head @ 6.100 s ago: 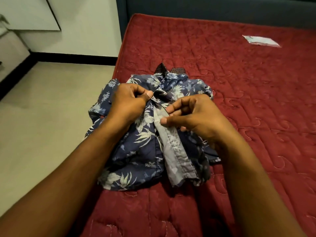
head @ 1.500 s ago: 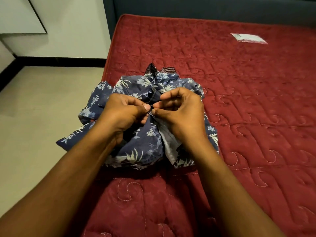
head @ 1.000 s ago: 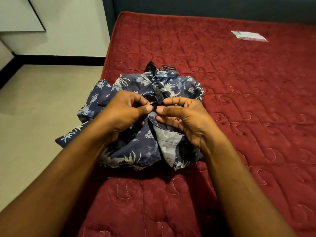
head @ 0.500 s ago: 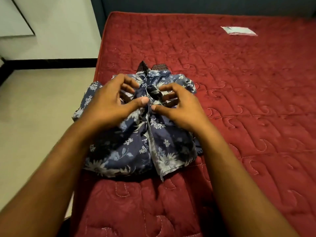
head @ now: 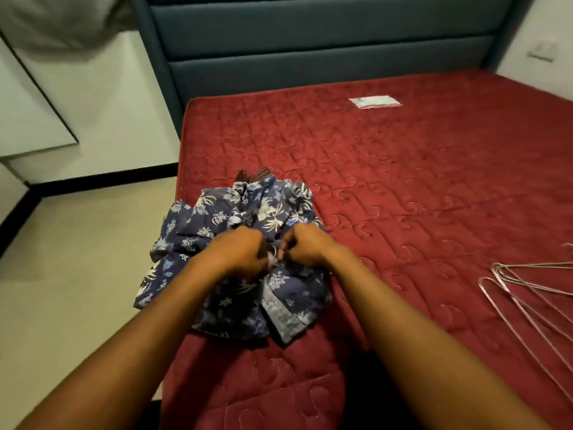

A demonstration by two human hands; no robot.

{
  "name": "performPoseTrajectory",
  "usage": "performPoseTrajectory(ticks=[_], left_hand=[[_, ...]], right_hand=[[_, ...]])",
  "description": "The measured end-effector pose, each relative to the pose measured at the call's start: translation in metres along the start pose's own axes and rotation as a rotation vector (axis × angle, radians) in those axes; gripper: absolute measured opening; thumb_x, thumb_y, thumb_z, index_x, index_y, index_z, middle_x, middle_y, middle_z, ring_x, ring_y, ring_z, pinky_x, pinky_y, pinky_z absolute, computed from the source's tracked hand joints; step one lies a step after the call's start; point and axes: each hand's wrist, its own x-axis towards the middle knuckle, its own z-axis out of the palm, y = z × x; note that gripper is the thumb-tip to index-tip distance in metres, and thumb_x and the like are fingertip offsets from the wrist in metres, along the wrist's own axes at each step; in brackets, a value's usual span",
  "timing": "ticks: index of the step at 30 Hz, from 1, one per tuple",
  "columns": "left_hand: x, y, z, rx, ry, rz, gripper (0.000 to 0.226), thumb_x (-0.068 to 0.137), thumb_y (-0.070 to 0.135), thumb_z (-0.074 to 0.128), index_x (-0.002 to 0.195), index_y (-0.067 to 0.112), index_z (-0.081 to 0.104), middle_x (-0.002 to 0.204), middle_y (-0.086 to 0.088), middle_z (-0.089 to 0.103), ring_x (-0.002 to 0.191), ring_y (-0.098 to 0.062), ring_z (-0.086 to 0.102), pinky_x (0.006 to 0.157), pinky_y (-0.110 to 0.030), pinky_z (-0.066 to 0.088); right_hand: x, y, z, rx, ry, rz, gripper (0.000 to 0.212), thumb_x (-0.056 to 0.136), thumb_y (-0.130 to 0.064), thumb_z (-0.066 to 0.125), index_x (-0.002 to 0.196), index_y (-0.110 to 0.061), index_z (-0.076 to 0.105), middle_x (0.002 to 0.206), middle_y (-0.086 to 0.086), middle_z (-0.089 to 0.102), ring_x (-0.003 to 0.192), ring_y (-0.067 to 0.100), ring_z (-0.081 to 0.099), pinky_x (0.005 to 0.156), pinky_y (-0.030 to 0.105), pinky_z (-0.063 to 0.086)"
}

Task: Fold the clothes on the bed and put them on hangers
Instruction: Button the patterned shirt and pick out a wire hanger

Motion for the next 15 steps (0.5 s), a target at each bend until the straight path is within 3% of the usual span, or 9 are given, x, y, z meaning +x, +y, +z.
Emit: performPoseTrajectory(ticks=[3,6,11,15], left_hand=[[-0.001,0.035,-0.005,0.078,0.291,-0.069,0.037,0.093,0.036,0.061,0.065,0.014,0.053,0.068,-0.002,0.053,0.074,-0.03,0.057,0.064,-0.034,0.043],[0.005,0.076,-0.004,0.054,0.377,0.021,0.024,0.089,0.038,0.062,0.083,0.016,0.07,0.089,-0.009,0.066,0.095,-0.034,0.062,0.074,-0.037,0.047],[0.03,0.155,0.01,0.008,0.184,0.277,0.05,0.074,0.047,0.041,0.093,0.012,0.072,0.089,-0.016,0.073,0.089,-0.041,0.068,0.073,-0.046,0.055],[0.053,0.229,0.025,-0.121,0.08,0.393,0.05,0.076,0.051,0.05,0.101,0.014,0.073,0.097,-0.011,0.075,0.098,-0.036,0.069,0.081,-0.043,0.054]], right_hand=[[-0.022,0.017,-0.01,0.021,0.193,0.047,0.016,0.086,-0.017,0.068,0.071,-0.022,0.071,0.081,0.001,0.073,0.085,0.026,0.071,0.077,0.039,0.059],[-0.052,0.035,-0.022,0.036,0.281,0.097,0.01,0.08,-0.019,0.066,0.083,-0.019,0.075,0.084,0.006,0.076,0.085,0.028,0.073,0.076,0.039,0.06],[-0.122,0.086,-0.049,0.005,0.33,0.162,0.018,0.079,-0.024,0.066,0.092,-0.019,0.078,0.089,0.008,0.077,0.094,0.028,0.073,0.076,0.039,0.059],[-0.182,0.147,-0.07,-0.097,0.419,0.288,0.019,0.083,-0.026,0.066,0.091,-0.013,0.077,0.094,0.016,0.075,0.097,0.037,0.069,0.072,0.037,0.052]])
